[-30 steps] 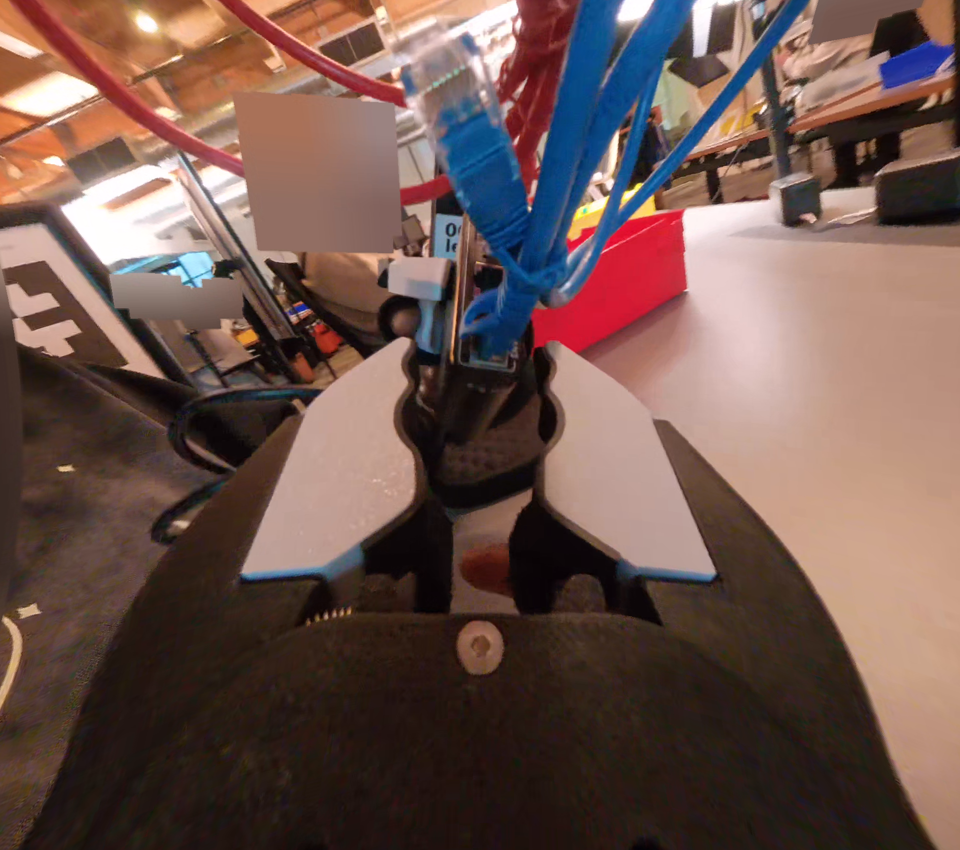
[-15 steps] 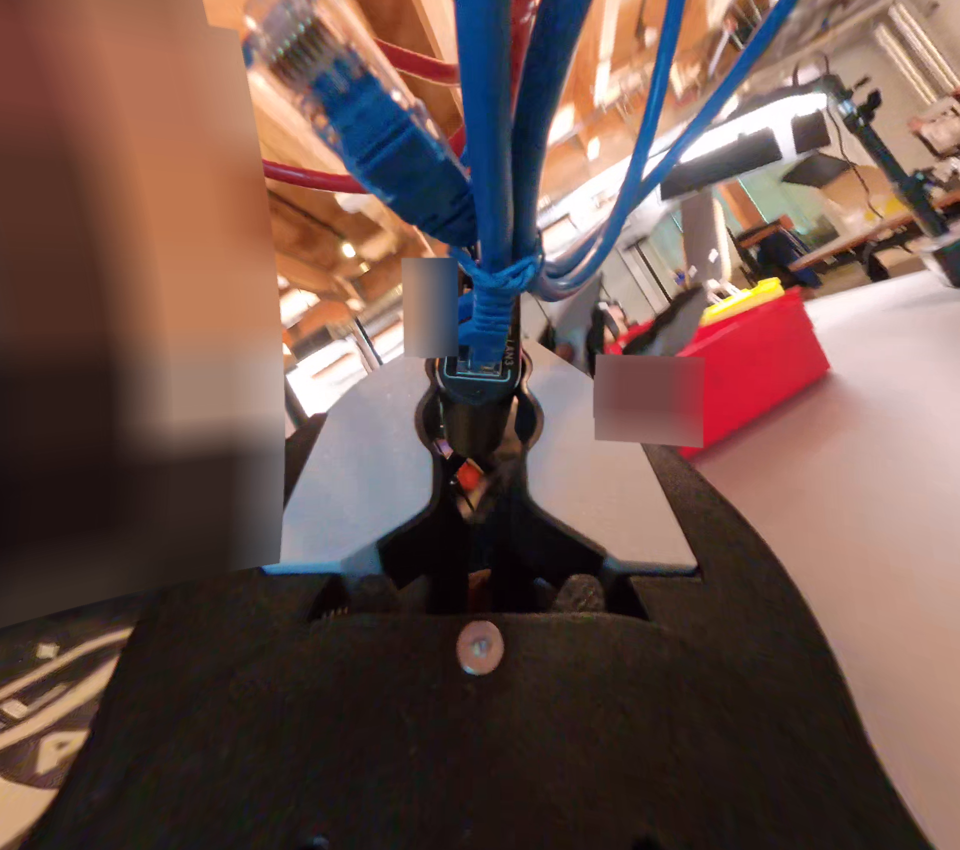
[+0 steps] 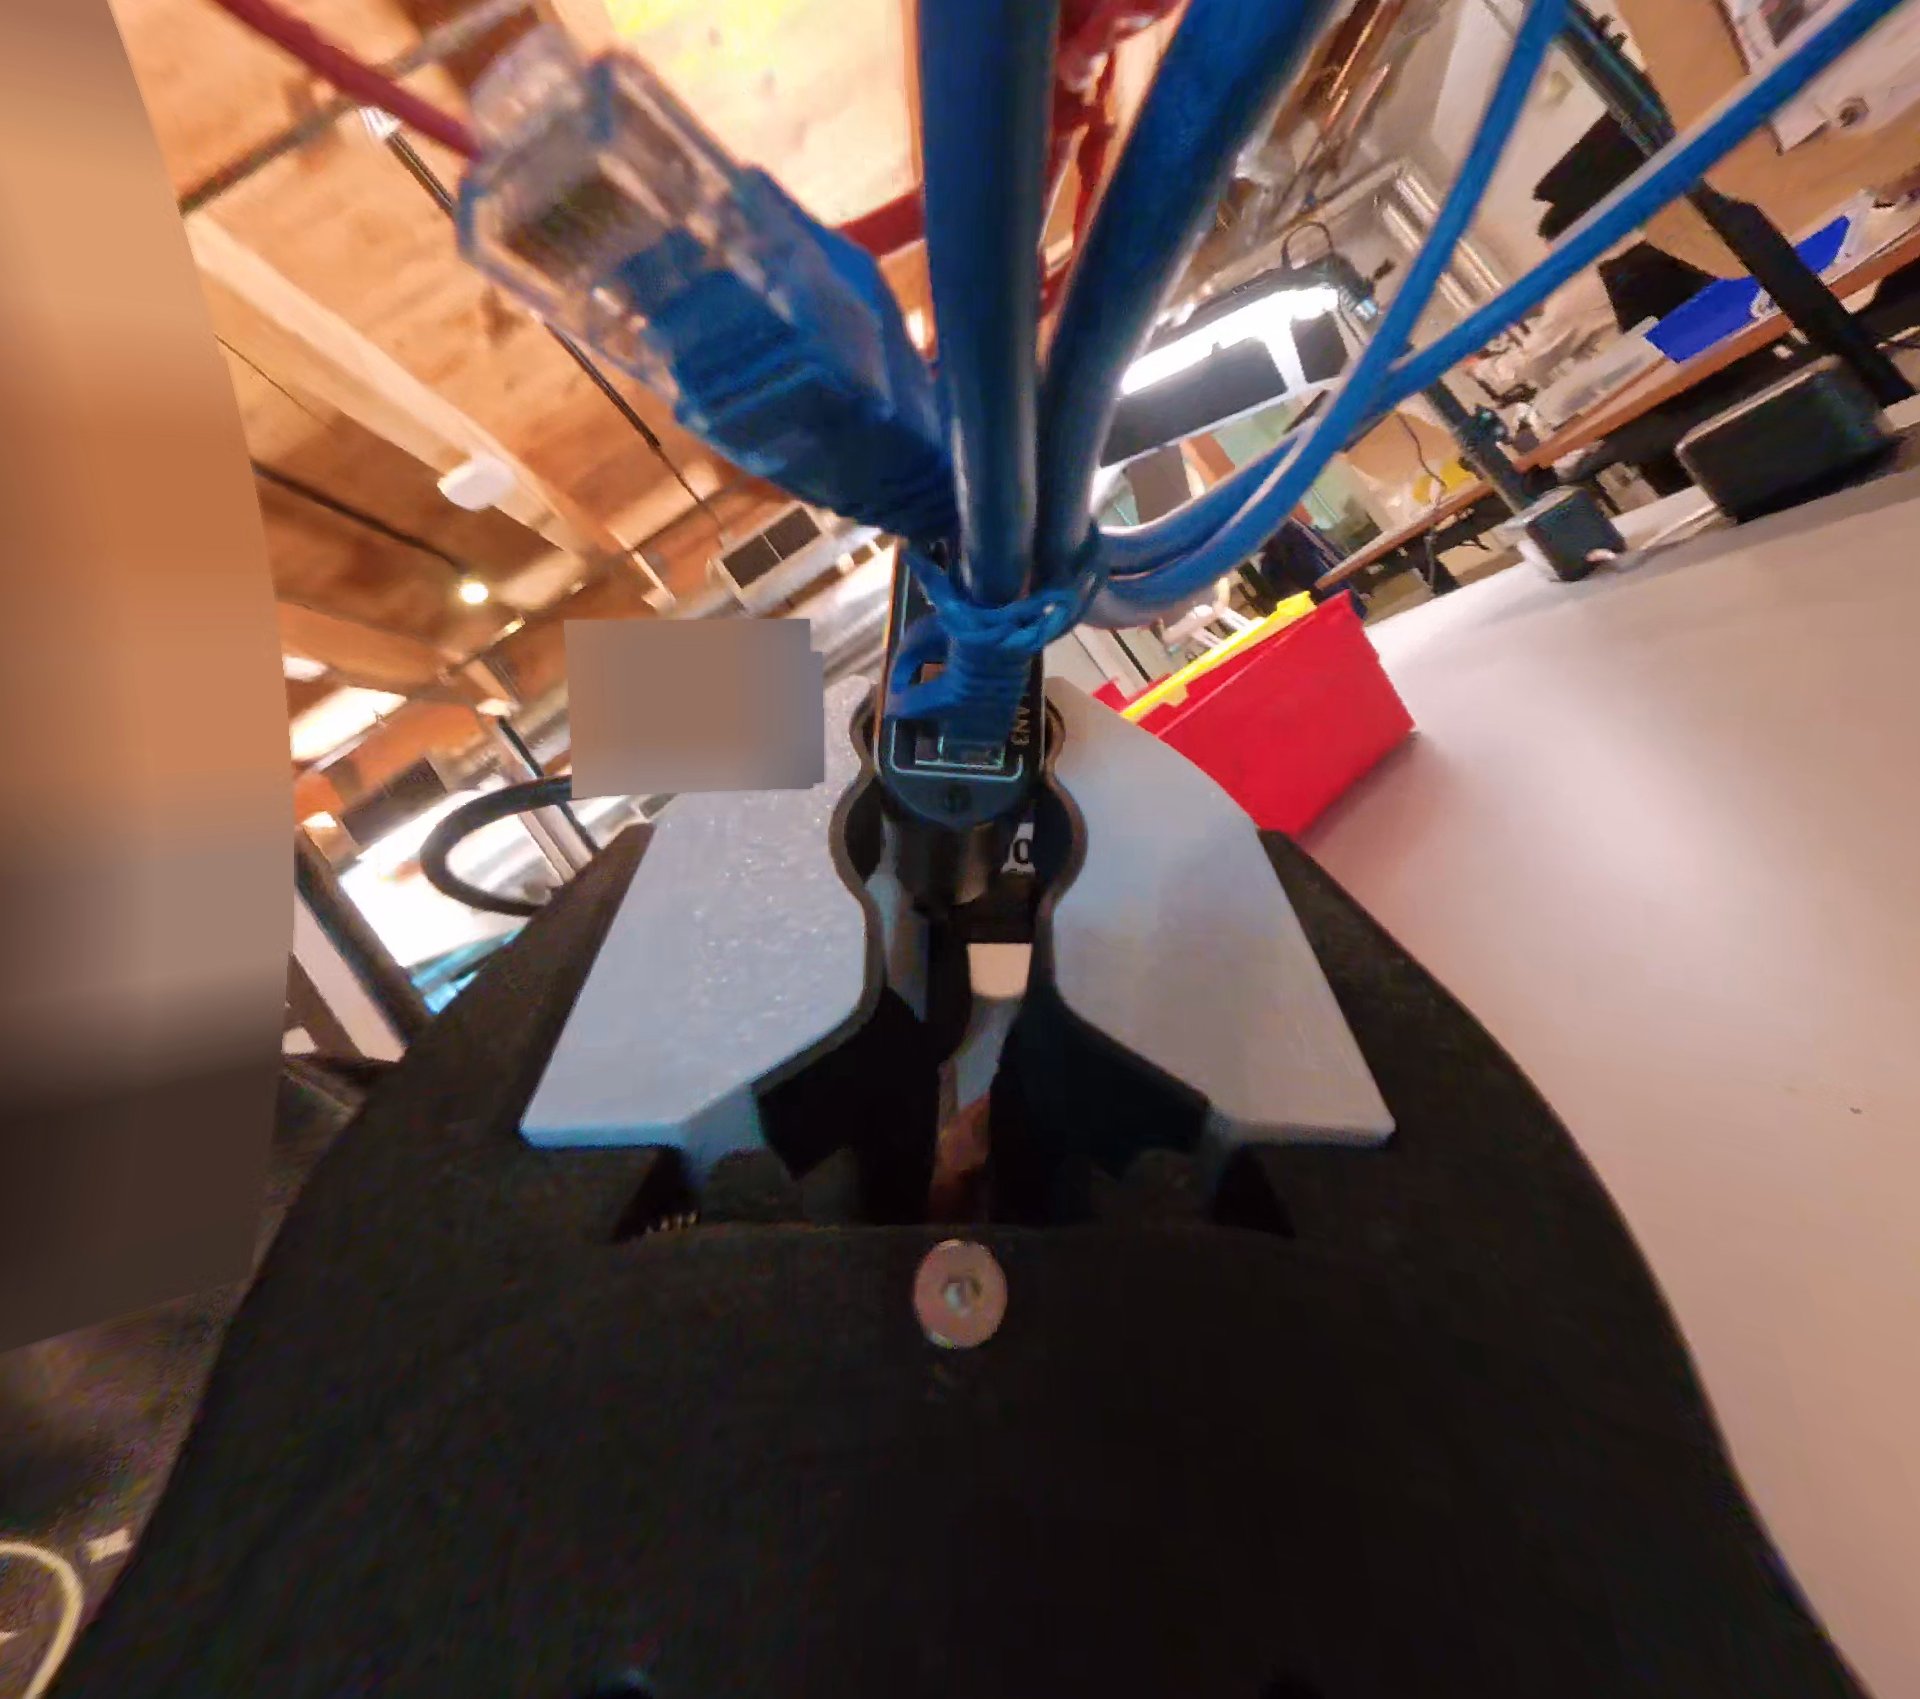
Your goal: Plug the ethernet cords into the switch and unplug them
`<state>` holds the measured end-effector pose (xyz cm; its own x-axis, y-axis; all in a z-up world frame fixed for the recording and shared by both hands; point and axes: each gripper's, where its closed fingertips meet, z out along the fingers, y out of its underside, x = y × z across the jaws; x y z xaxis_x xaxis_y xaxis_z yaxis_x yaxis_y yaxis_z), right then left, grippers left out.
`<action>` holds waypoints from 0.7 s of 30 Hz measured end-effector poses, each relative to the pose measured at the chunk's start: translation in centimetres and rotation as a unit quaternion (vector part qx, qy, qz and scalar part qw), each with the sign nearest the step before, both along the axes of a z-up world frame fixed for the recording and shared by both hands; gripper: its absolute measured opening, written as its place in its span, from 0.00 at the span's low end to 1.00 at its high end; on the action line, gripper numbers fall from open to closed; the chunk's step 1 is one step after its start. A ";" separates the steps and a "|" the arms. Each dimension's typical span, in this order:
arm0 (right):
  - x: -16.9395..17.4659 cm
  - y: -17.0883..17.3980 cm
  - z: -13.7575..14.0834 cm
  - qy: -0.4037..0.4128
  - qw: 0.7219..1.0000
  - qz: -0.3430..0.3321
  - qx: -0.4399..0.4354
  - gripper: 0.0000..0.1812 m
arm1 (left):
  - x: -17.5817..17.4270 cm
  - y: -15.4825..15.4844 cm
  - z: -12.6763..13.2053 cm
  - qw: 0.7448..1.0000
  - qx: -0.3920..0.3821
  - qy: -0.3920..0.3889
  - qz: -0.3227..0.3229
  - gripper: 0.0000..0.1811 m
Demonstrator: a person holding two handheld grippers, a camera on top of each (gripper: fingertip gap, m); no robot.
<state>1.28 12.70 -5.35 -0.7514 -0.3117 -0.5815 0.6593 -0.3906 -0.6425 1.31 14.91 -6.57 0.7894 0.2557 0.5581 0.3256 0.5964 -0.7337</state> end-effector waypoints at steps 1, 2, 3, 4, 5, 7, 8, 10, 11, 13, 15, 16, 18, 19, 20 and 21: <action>0.0 -0.2 -0.2 0.011 1.000 -0.011 0.017 0.13 | 0.0 -0.4 -0.2 1.000 0.009 -0.011 -0.008 0.24; -0.3 -0.4 -0.5 0.028 0.998 -0.028 0.043 0.14 | 0.0 -0.6 -0.4 0.999 0.016 -0.022 -0.019 0.20; -0.3 -0.4 -0.5 0.054 0.996 -0.039 0.059 0.15 | 0.3 -0.7 -0.1 0.999 0.030 -0.023 -0.035 0.18; -0.4 -0.1 -0.2 0.073 0.994 -0.049 0.062 0.18 | 0.3 -1.0 0.0 0.998 0.047 -0.027 -0.040 0.16; -0.6 0.4 0.3 0.082 0.993 -0.058 0.059 0.22 | 0.2 -1.3 0.1 0.997 0.060 -0.034 -0.046 0.14; -0.6 0.8 0.7 0.089 0.992 -0.051 0.067 0.23 | 0.2 -1.5 0.2 0.996 0.060 -0.036 -0.052 0.14; -0.7 0.8 0.5 0.089 0.992 -0.053 0.072 0.18 | 0.4 -1.4 0.2 0.997 0.051 -0.026 -0.051 0.14; -0.7 1.0 0.5 0.086 0.993 -0.053 0.060 0.13 | 0.8 -1.0 0.3 0.999 0.021 -0.002 -0.044 0.14; -0.6 1.0 0.5 0.075 0.995 -0.042 0.055 0.12 | 0.9 -1.0 0.3 0.999 0.010 0.006 -0.036 0.14; -0.3 0.7 0.1 0.064 0.996 -0.021 0.060 0.13 | 0.9 -1.0 0.3 1.000 -0.004 0.014 -0.028 0.13; 0.5 -0.1 -0.7 0.074 0.994 -0.008 0.079 0.13 | 0.9 -0.6 -0.1 0.999 -0.023 0.009 -0.030 0.13; 0.6 -0.3 -0.6 0.072 0.995 -0.007 0.075 0.13 | 1.2 -0.4 -0.3 0.999 -0.029 0.013 -0.039 0.13; 0.6 -0.4 -0.7 0.080 0.993 -0.009 0.081 0.14 | 1.2 -0.6 -0.3 0.999 -0.029 0.010 -0.039 0.13; 0.5 -0.5 -0.7 0.085 0.993 -0.014 0.085 0.14 | 1.1 -0.7 -0.4 0.999 -0.032 0.007 -0.037 0.14; 0.5 -0.2 -0.5 0.085 0.993 -0.015 0.074 0.18 | 1.0 -0.9 -0.4 0.999 -0.028 0.006 -0.033 0.13; 0.4 0.1 -0.1 0.077 0.995 -0.014 0.059 0.24 | 0.8 -1.2 -0.2 1.000 -0.015 0.003 -0.027 0.13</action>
<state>1.66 12.79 -5.49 -0.8422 -0.2258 -0.4895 0.5388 -0.3228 -0.7781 2.12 13.68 -6.76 0.8061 0.2296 0.5455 0.3518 0.5553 -0.7536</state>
